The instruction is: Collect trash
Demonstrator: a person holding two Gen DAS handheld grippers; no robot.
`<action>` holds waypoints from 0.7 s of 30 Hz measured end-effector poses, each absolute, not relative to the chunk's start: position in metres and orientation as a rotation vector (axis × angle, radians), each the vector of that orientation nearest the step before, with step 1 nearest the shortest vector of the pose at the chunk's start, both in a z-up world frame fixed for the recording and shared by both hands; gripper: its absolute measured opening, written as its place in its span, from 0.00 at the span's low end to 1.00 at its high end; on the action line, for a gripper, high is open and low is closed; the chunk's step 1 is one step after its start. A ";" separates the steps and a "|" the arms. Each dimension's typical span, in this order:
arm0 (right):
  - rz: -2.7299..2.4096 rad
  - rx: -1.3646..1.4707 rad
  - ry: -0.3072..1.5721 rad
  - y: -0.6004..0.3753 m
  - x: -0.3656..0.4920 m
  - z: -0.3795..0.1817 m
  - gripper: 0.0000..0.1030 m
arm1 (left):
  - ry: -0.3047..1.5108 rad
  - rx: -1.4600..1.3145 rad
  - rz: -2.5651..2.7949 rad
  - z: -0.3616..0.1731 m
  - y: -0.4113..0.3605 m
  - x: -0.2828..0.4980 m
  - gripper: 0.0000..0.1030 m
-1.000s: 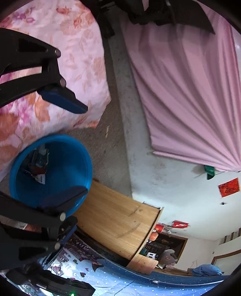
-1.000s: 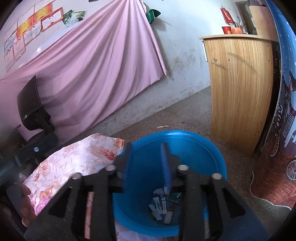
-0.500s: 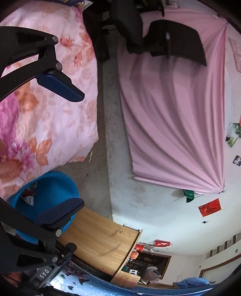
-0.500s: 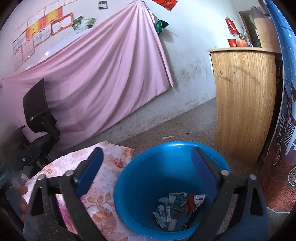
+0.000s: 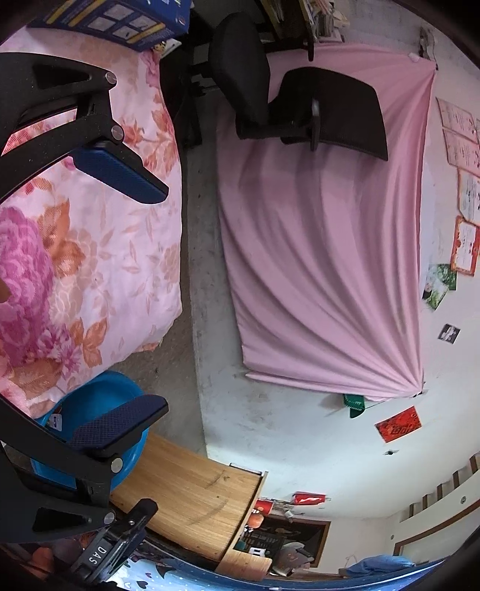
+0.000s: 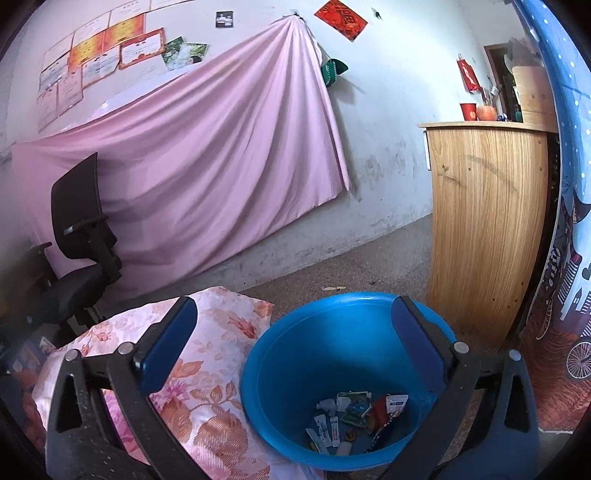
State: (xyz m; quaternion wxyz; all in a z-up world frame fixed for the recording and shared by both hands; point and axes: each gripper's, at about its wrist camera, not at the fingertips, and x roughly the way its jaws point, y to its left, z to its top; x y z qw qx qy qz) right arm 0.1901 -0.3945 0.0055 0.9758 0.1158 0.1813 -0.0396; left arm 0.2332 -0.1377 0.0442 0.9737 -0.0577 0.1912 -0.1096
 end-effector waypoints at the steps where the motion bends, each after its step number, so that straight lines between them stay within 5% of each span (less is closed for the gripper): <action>1: -0.080 0.228 0.362 -0.392 0.188 0.006 1.00 | 0.386 -0.124 -0.219 0.044 -0.135 0.231 0.98; 21: -0.041 0.155 0.293 -0.339 0.131 0.024 1.00 | 0.361 -0.099 -0.150 0.044 -0.083 0.166 0.98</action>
